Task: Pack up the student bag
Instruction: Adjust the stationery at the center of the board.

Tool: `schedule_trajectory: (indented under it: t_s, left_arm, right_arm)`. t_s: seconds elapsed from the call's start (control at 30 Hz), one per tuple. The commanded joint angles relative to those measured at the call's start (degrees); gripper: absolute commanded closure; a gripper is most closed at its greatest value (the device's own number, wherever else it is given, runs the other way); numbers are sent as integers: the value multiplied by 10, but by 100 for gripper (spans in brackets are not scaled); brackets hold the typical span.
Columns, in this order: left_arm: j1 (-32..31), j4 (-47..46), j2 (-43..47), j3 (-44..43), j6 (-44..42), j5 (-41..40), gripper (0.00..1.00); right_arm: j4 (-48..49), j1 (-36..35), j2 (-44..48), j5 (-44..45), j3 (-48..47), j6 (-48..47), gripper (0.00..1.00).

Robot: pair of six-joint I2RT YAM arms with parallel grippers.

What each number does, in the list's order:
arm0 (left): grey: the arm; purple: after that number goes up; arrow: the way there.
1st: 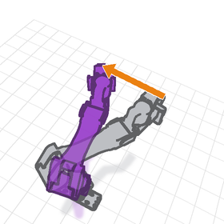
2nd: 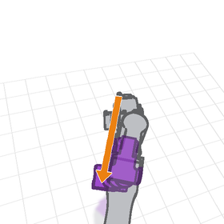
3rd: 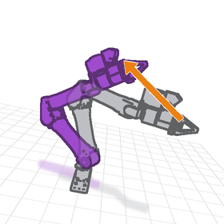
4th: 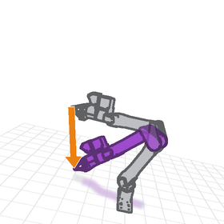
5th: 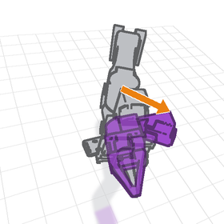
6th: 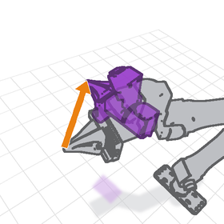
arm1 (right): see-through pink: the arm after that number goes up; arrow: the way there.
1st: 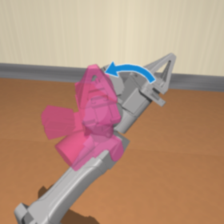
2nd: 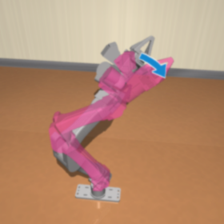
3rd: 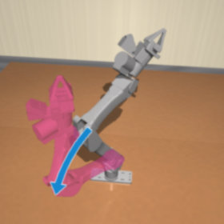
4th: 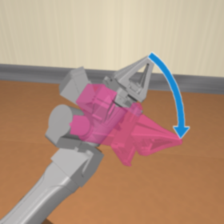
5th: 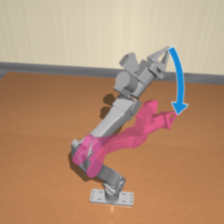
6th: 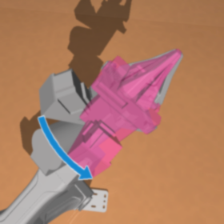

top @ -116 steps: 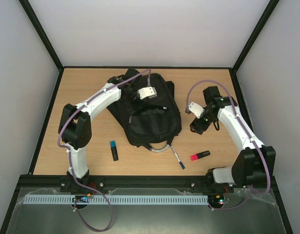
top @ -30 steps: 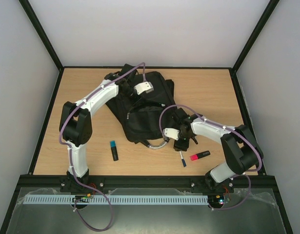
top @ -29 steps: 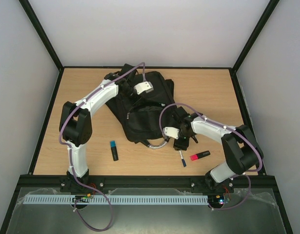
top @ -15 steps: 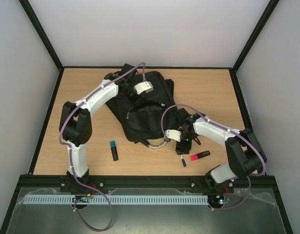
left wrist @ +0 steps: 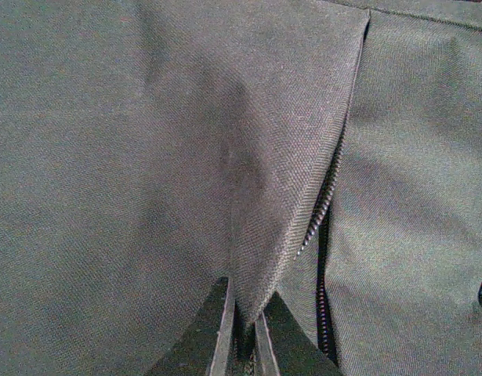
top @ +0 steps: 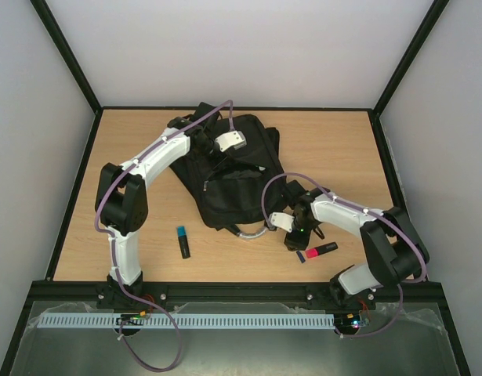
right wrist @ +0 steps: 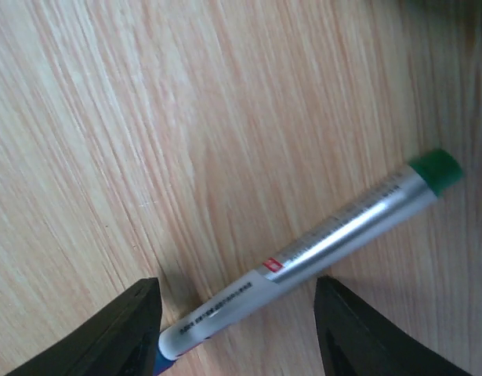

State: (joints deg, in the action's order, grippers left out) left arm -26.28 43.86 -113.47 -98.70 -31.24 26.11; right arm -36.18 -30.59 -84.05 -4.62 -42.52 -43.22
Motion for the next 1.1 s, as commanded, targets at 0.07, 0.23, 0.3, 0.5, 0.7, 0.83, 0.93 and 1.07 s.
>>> schedule_trajectory:
  t_s: [0.07,0.23,0.3,0.5,0.7,0.83,0.93,1.07]
  left_arm:
    - [9,-14,-5,-22,6,-10,97]
    - [9,-14,-2,-19,4,-15,97]
    - [9,-14,1,-18,4,-16,97]
    - [7,-14,1,-14,3,-17,97]
    - [0,-14,-3,-21,2,-21,97]
    - [-4,-13,-2,-21,0,-25,97]
    - [-4,-12,0,-18,-2,-29,97]
    - [-4,-12,2,-14,-2,-30,97]
  right_arm:
    - [1,3,-43,12,-27,25,49]
    - [-9,2,-67,-8,-49,25,59]
    - [-13,1,-72,-12,-45,25,65]
    - [-17,-1,-67,-16,-55,17,74]
    - [-31,-5,-83,-42,-84,10,79]
    - [-35,-15,-95,-51,-99,4,83]
    - [-39,-17,-100,-39,-106,-17,86]
    - [-49,-17,-100,-11,-108,-56,90]
